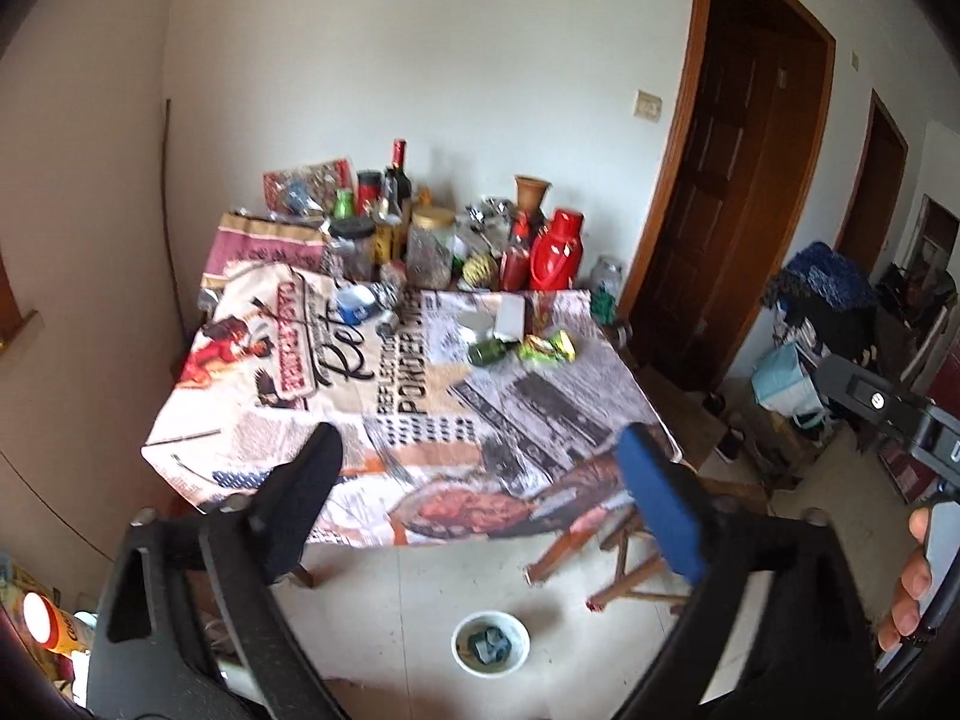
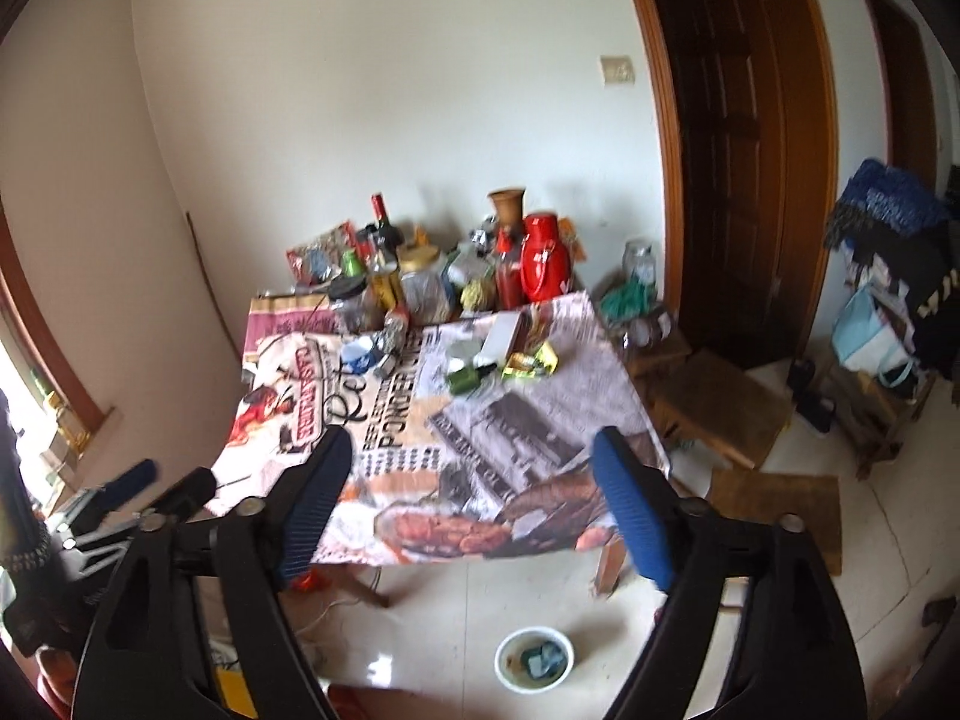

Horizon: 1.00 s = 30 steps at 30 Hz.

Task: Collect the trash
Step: 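Move both tools back to the table toward the green bottle and candy wrapper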

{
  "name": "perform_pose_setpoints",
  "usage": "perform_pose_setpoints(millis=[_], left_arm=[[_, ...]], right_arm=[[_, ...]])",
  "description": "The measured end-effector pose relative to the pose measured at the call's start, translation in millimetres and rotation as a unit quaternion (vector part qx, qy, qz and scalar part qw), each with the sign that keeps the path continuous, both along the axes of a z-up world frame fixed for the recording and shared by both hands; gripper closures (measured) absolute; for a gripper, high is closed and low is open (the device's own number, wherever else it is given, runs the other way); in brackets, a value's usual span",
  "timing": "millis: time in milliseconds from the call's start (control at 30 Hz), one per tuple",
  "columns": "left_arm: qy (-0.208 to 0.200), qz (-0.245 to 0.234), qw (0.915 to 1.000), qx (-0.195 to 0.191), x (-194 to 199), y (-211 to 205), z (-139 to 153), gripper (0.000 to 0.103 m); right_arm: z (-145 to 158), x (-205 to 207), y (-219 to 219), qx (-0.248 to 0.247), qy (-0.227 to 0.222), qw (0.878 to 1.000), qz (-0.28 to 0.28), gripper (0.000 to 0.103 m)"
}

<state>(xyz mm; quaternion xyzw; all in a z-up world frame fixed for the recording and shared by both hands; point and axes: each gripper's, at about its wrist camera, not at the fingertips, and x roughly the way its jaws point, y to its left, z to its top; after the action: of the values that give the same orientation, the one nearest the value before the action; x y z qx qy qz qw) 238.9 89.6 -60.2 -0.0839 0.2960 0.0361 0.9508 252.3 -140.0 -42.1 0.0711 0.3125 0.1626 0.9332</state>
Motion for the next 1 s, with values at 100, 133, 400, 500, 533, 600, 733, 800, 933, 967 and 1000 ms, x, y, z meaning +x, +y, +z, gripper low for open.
perform_pose_setpoints(millis=[100, 133, 400, 500, 533, 600, 733, 800, 933, 967, 1000], left_arm=[[-0.009, -0.001, 1.0000, -0.003, 6.0, 3.6, 8.2, 0.004], [-0.010, -0.003, 0.9999, -0.003, 8.5, 4.0, 9.9, 0.004], [-0.010, 0.001, 0.9999, 0.012, 59.1, -8.8, 11.3, 0.004], [-0.010, 0.012, 0.9998, 0.015, 89.6, -16.2, 11.5, 0.004], [-0.010, 0.015, 0.9998, 0.013, 100.6, -18.9, 11.5, 0.004], [-0.009, 0.018, 0.9998, 0.009, 124.3, -24.5, 12.9, 0.004], [-0.012, 0.026, 0.9995, 0.010, 167.6, -39.5, 18.3, 0.004], [-0.016, 0.033, 0.9993, 0.010, 185.6, -46.7, 20.1, 0.004], [-0.011, 0.046, 0.9988, 0.008, 220.1, -59.5, 19.4, 0.004], [-0.008, 0.050, 0.9987, 0.009, 227.5, -61.4, 19.0, 0.004], [-0.007, 0.055, 0.9984, 0.010, 234.2, -63.1, 17.8, 0.004]], right_arm=[[2.8, 6.0, -1.0, -0.010, -0.010, 1.000, -0.015, 0.011], [2.5, 11.3, -1.5, -0.012, -0.010, 1.000, -0.018, 0.011], [-1.9, 60.0, -11.7, -0.004, -0.009, 1.000, -0.008, 0.011], [-2.7, 89.0, -14.5, -0.005, -0.008, 1.000, 0.006, 0.011], [-2.1, 100.8, -16.5, -0.006, -0.010, 1.000, 0.011, 0.011], [-1.0, 118.7, -19.7, -0.010, -0.014, 1.000, 0.016, 0.011], [1.8, 154.1, -28.1, -0.017, -0.018, 0.999, 0.032, 0.011], [2.8, 171.8, -31.6, -0.019, -0.017, 0.999, 0.043, 0.011], [-0.1, 205.3, -36.9, -0.027, -0.008, 0.997, 0.065, 0.011], [-1.2, 212.8, -38.3, -0.027, -0.005, 0.997, 0.071, 0.011], [-2.9, 220.3, -39.2, -0.028, -0.002, 0.997, 0.077, 0.011]])
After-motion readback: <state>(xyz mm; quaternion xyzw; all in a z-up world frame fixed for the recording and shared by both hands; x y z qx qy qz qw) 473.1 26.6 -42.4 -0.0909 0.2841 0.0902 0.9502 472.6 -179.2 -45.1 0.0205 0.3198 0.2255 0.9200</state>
